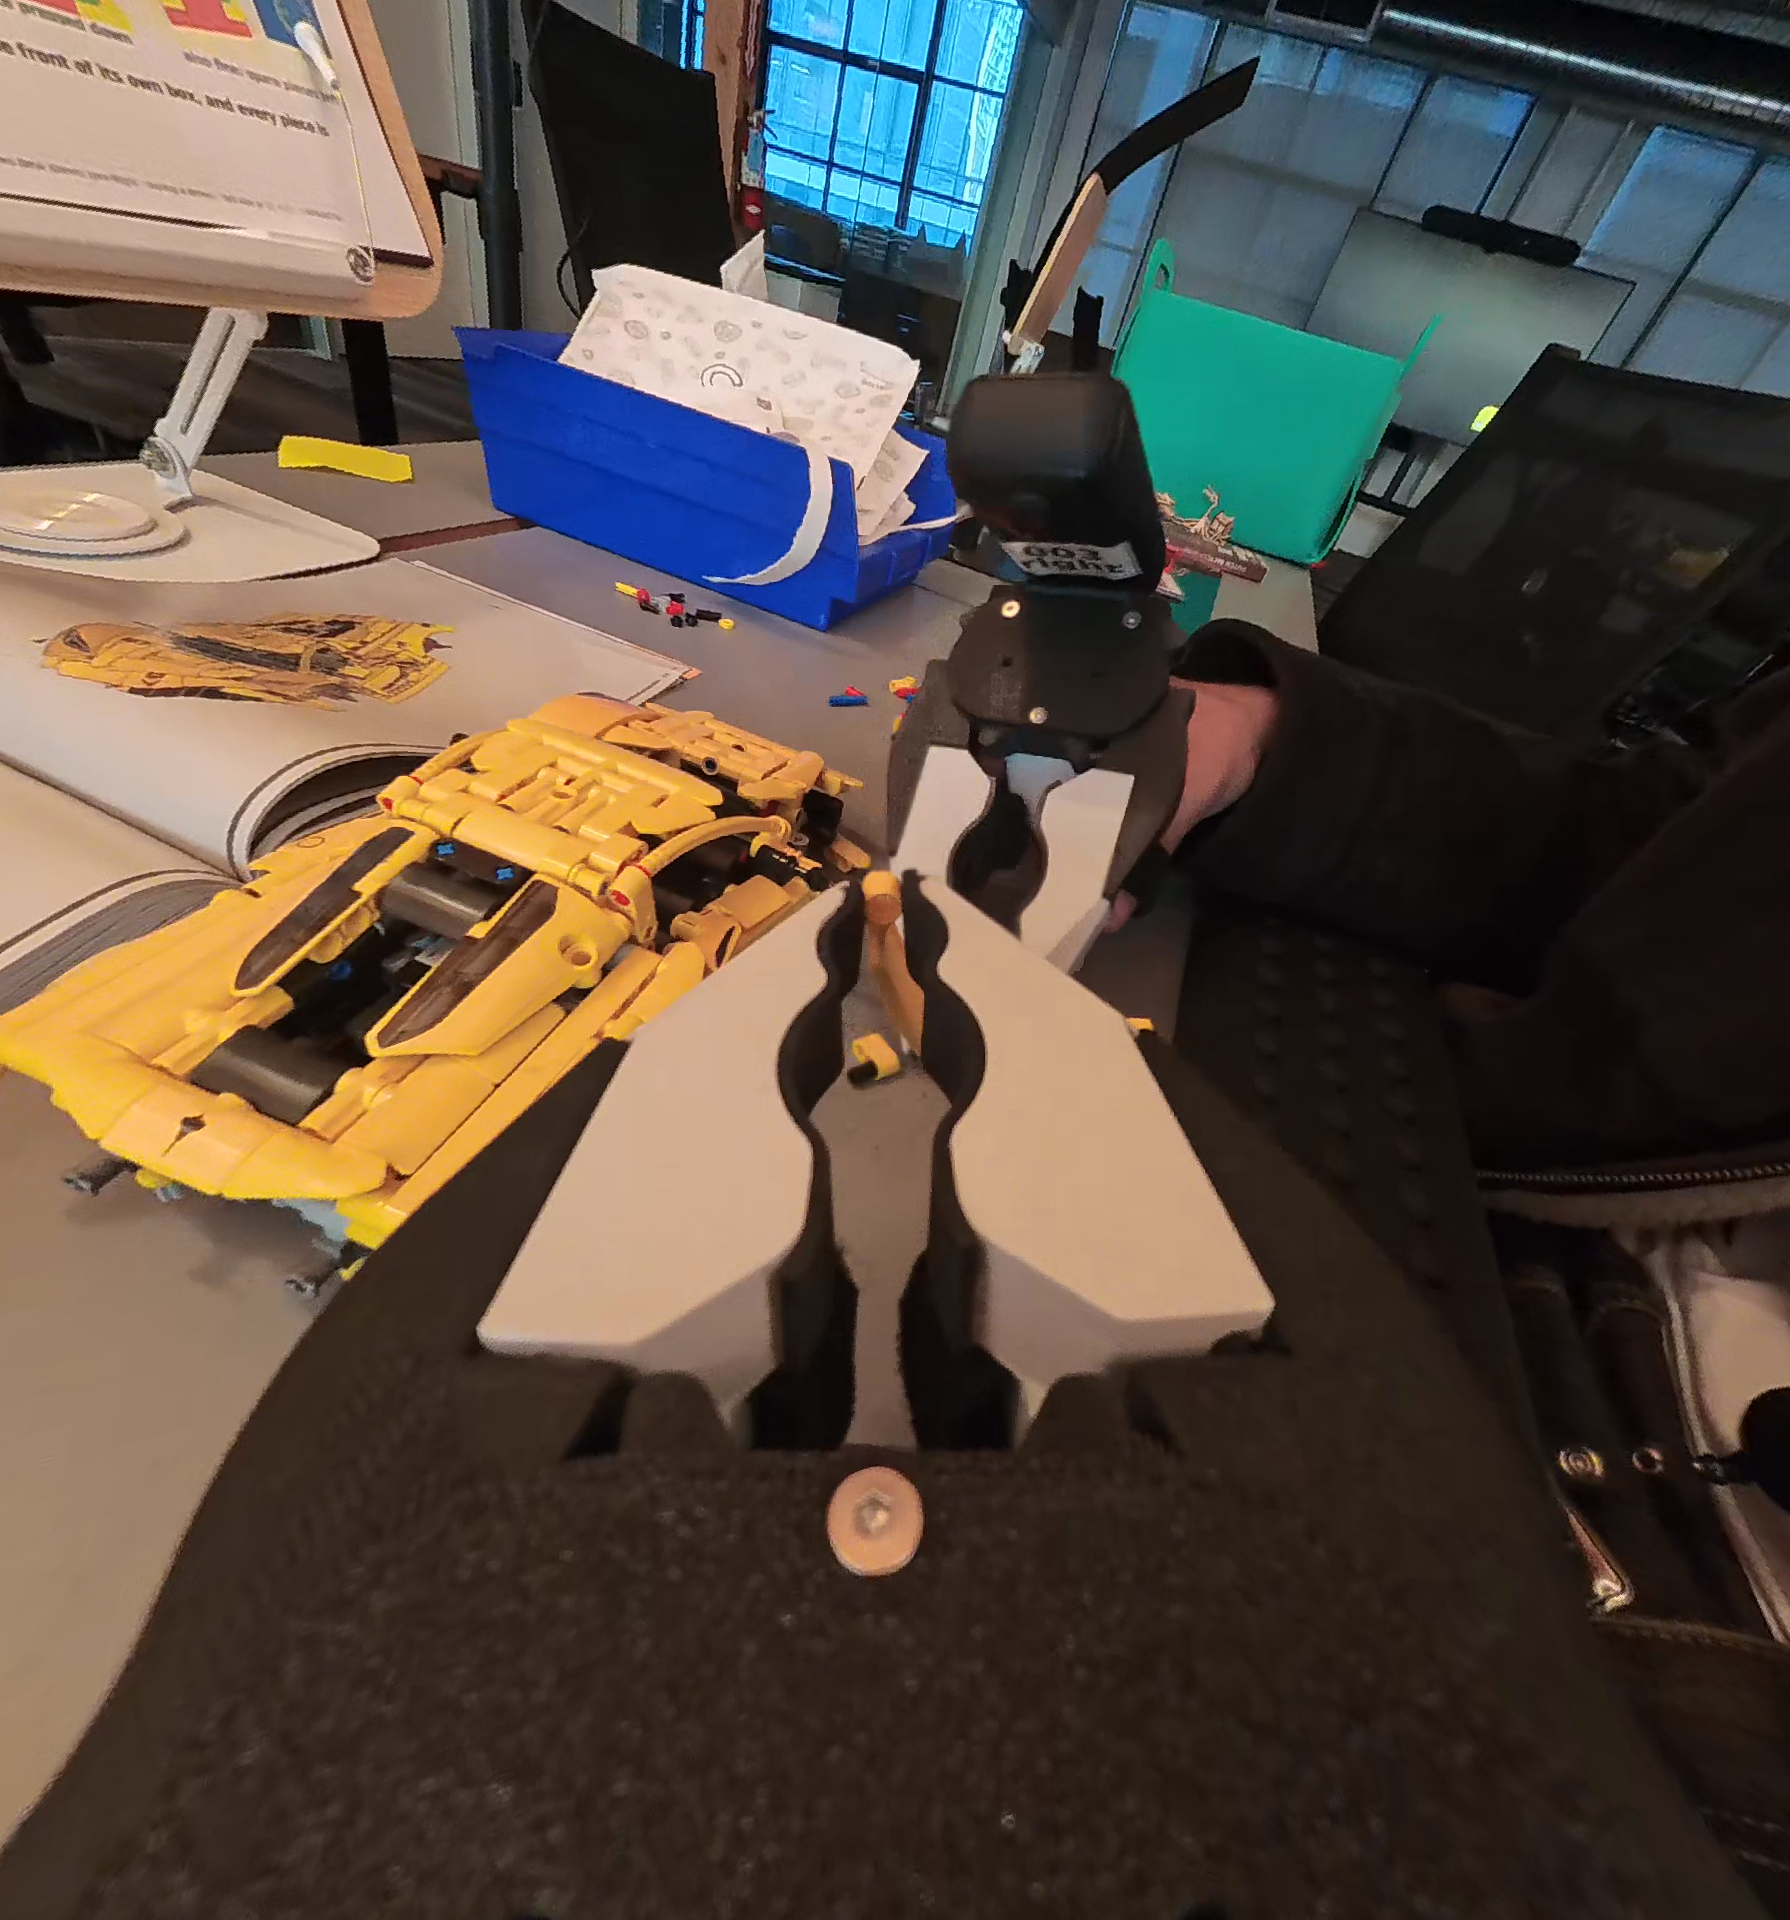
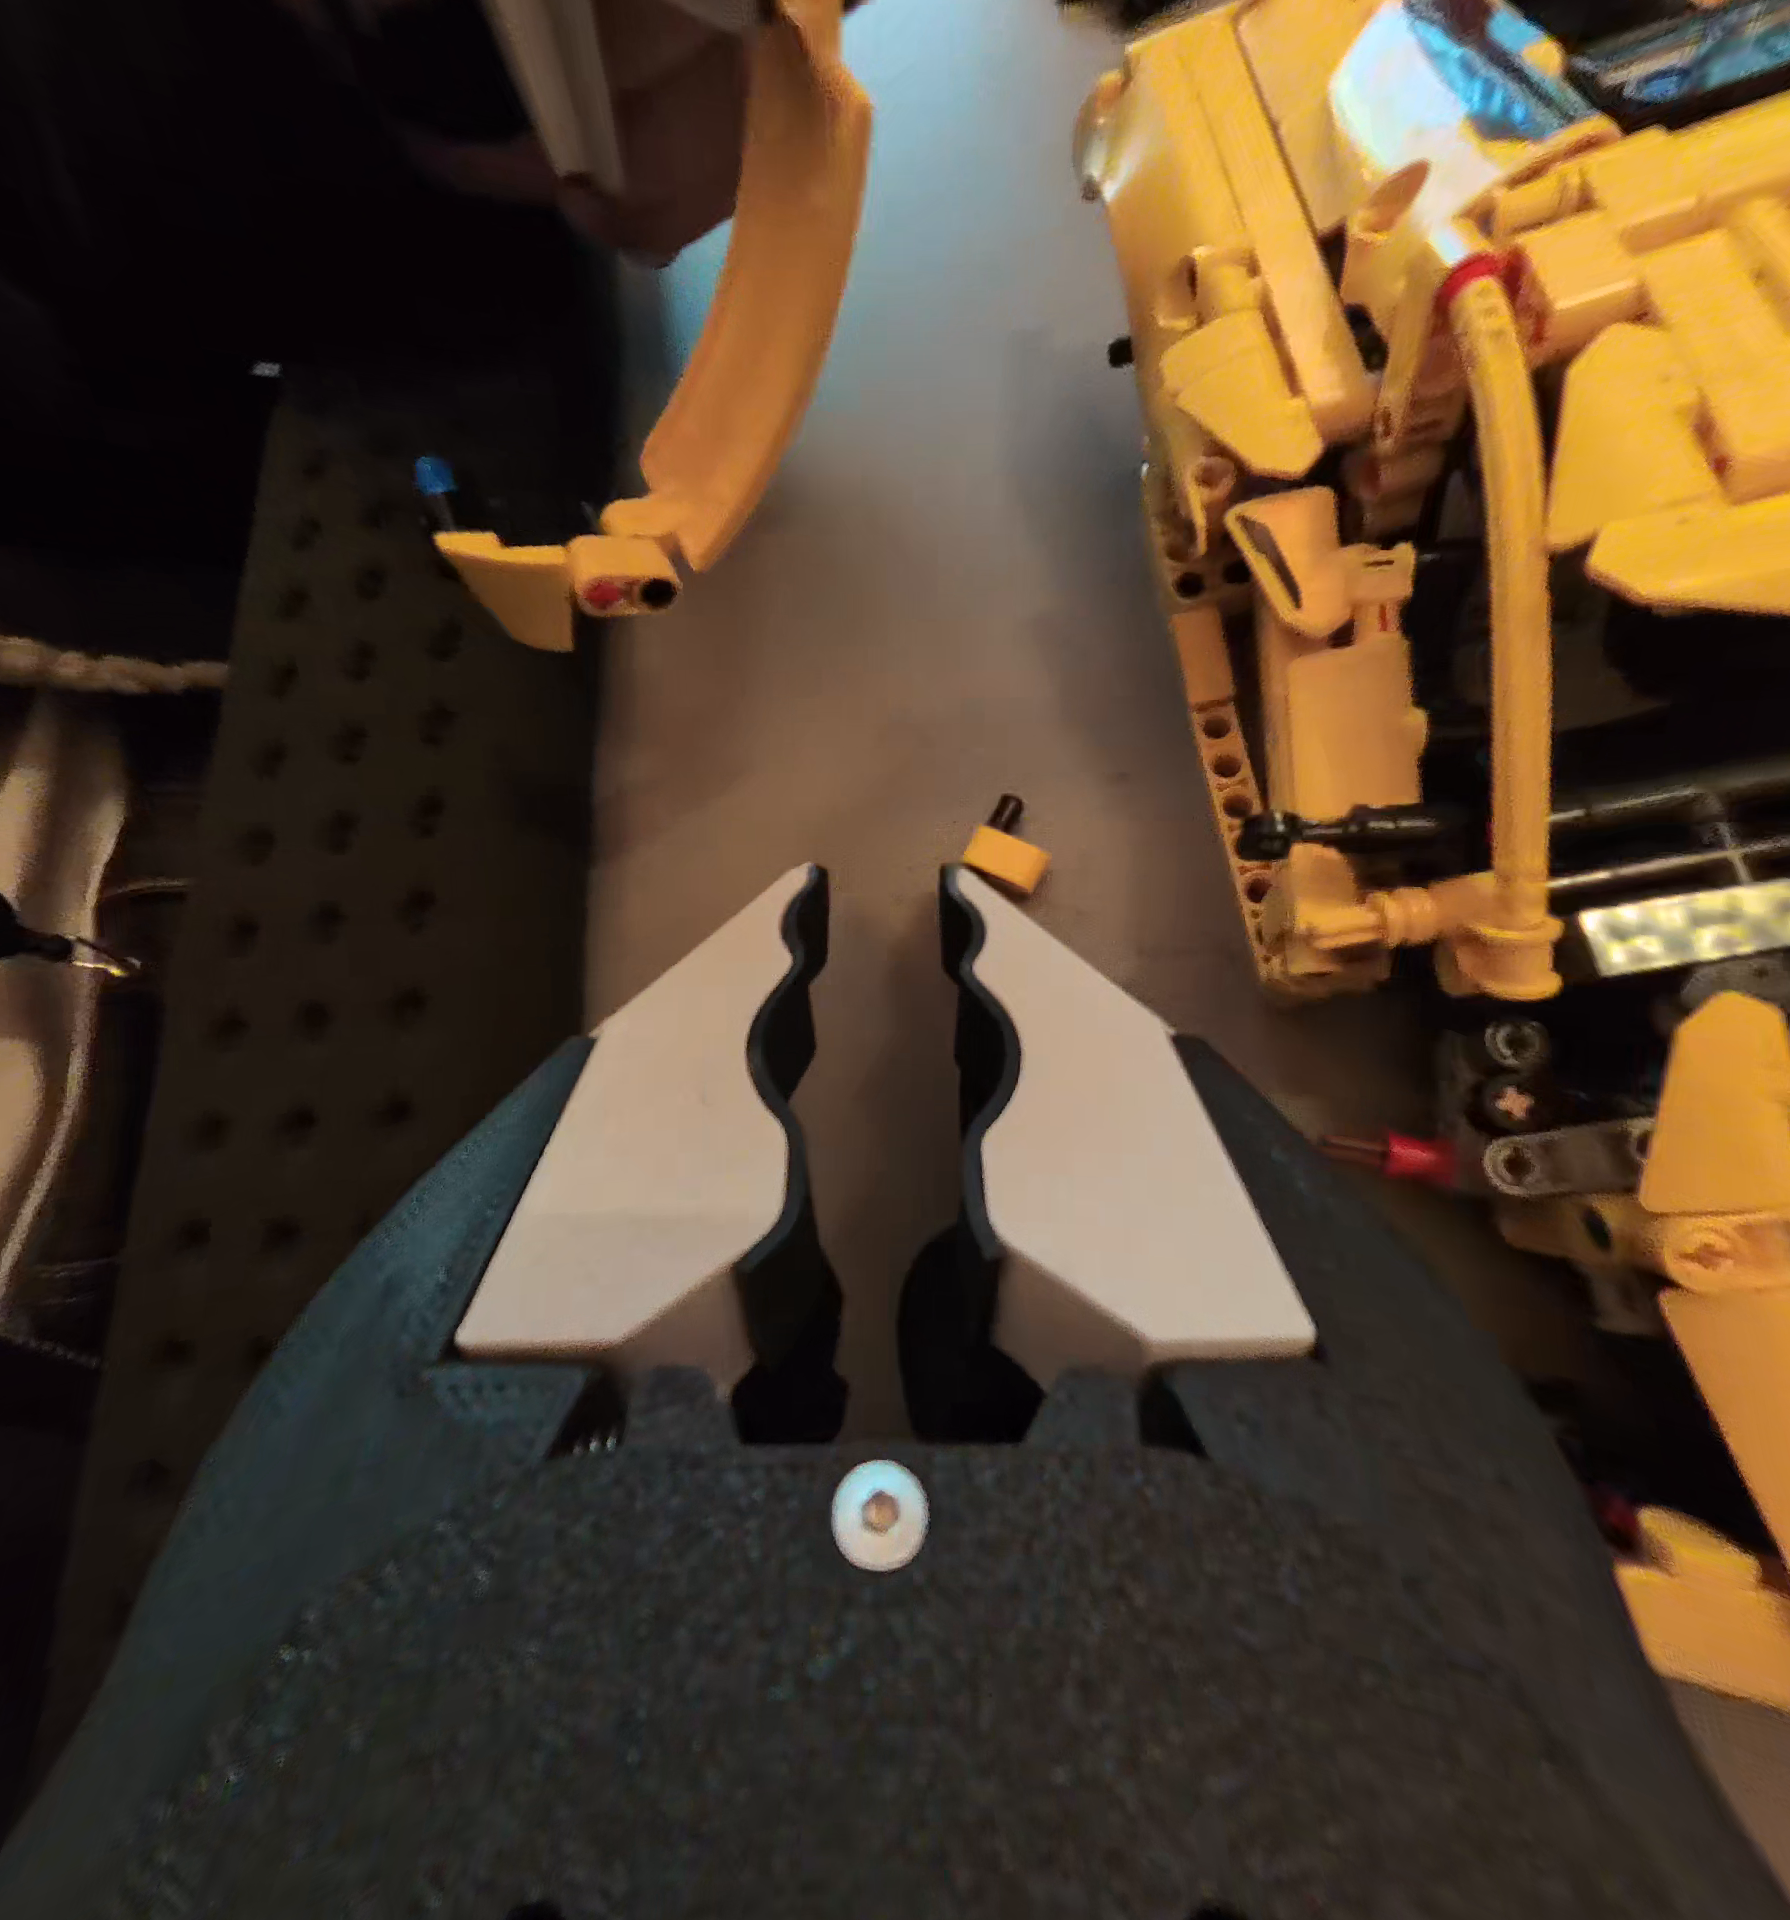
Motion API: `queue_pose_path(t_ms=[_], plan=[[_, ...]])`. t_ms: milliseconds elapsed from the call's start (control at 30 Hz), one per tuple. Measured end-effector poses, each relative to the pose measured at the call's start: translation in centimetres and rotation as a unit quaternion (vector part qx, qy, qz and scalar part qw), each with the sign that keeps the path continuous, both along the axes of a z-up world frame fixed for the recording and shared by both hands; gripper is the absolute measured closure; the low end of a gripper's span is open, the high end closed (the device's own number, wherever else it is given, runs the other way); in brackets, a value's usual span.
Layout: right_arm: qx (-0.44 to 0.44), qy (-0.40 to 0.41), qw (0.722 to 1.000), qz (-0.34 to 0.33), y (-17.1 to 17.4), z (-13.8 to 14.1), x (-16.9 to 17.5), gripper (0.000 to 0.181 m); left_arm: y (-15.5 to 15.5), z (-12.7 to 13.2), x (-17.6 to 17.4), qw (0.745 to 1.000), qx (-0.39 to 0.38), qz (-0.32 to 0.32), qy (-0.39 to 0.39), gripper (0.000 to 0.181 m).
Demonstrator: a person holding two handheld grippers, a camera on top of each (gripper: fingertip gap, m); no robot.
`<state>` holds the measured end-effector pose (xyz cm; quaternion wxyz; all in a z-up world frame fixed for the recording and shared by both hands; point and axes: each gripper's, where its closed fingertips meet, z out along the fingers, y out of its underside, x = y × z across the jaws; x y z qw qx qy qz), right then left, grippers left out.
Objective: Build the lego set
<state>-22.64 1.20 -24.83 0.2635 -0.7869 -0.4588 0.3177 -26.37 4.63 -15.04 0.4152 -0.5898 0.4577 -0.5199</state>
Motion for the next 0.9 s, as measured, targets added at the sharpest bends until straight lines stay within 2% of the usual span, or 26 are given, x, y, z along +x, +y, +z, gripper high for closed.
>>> queue_pose_path(t_ms=[167,267,367,500,600,733,900], plan=[[0.082,-0.032,0.996,-0.004,1.8,0.1,1.9,0.155,0.0,0.0,-0.1,1.0,-0.013,-0.005,-0.003,0.175],[0.085,-0.017,0.996,-0.008,2.1,0.3,0.9,0.148,0.2,-0.4,-0.1,0.999,-0.033,-0.007,0.002,0.175],[0.101,-0.054,0.993,-0.034,2.4,-0.5,0.8,0.148,0.7,-0.7,-0.2,0.999,-0.054,0.001,0.005,0.175],[0.132,-0.061,0.985,-0.093,3.0,0.0,0.8,0.154,1.5,-0.6,-0.6,0.996,-0.088,0.013,-0.007,0.175],[0.121,-0.066,0.983,-0.12,2.9,-0.3,0.9,0.153,1.7,-0.5,-0.7,0.994,-0.107,0.011,-0.016,0.175],[0.126,-0.083,0.981,-0.123,2.4,-0.7,0.6,0.152,1.7,-0.4,-0.7,0.992,-0.122,0.007,-0.024,0.175],[0.157,-0.082,0.978,-0.113,2.7,-0.7,0.3,0.166,1.4,-0.6,-0.6,0.99,-0.137,-0.005,-0.022,0.175]])
